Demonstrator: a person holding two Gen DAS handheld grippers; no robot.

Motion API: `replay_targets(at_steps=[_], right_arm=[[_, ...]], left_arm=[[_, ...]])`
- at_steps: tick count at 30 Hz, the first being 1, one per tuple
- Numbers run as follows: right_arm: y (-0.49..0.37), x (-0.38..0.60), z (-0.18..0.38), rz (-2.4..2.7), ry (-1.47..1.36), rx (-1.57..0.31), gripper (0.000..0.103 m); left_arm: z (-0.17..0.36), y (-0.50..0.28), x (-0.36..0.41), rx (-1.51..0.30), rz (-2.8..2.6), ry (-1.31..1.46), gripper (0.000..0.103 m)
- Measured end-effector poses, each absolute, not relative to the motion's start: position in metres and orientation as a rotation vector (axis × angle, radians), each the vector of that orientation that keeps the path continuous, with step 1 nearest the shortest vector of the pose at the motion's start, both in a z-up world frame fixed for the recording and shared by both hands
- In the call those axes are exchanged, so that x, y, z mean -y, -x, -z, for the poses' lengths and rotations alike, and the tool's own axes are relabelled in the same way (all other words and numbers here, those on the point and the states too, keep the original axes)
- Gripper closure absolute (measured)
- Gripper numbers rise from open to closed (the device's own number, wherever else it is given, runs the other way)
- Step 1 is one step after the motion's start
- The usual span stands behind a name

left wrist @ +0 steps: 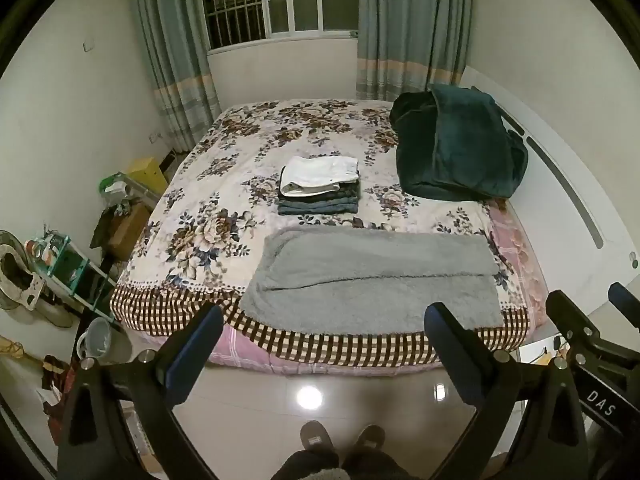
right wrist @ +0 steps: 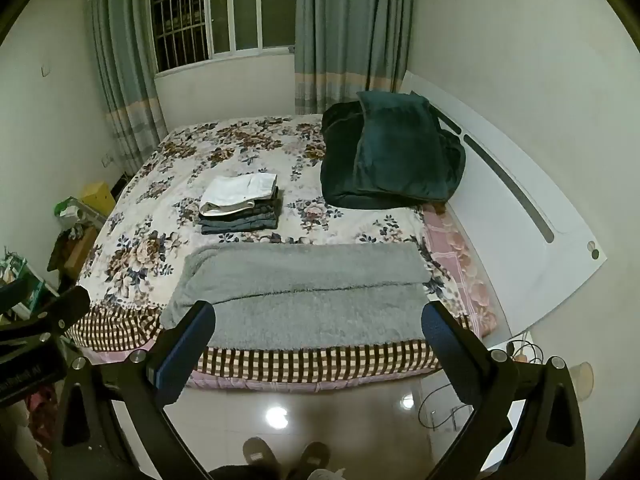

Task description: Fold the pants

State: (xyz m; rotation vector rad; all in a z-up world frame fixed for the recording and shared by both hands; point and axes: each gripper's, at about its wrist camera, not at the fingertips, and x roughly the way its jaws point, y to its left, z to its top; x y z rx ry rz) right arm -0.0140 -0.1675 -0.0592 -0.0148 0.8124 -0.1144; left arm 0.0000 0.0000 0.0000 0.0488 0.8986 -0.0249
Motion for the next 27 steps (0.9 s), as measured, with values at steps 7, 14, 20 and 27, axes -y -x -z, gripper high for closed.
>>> replay_targets(at_steps=[7,14,20,27], right_arm=[[0.014,0.167,0.059,0.119,0.028,-0.804,0.000],[0.015,0.170,0.058,0.110,0.023,-0.805,0.000],[0.014,0.168,0.052,0.109,0.019,-0.806,0.000],[0.016,0.166,0.046,0.108,0.019,-0.805,0.000]], left_arm=[[0.000,0.000,0.001,-0.901,0.020,-0.053,0.000],[-0.002,-0.003,0.006,-0.902,0.023,-0.052,0.000],[-0.008,-0.002,0.007,-0.898,0.018,-0.051,0.000],[-0.012,-0.003,0.007,-0.896,0.018,-0.052,0.000]])
